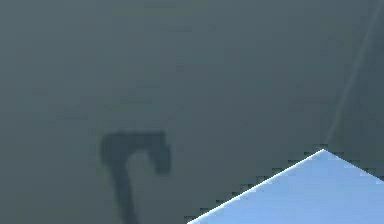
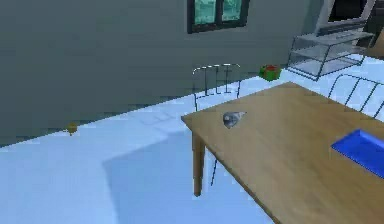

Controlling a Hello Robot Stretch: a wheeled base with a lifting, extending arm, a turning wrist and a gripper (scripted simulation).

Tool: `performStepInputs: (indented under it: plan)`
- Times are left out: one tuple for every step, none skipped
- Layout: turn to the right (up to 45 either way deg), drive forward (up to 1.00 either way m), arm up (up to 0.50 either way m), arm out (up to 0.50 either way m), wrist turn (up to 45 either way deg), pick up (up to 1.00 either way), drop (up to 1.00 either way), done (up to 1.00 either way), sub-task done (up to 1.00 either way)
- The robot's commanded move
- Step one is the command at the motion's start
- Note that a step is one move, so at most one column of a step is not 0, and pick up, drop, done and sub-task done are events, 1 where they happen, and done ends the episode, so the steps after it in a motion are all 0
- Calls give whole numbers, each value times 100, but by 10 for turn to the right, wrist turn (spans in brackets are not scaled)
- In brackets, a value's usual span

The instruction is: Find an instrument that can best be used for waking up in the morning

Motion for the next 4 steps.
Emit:
performStepInputs:
  plan:
    - [450, 0, 0, 0, 0, 0, 0, 0, 0]
    - [150, 0, 0, 0, 0, 0, 0, 0, 0]
    - [0, 100, 0, 0, 0, 0, 0, 0, 0]
    - [150, 0, 0, 0, 0, 0, 0, 0, 0]
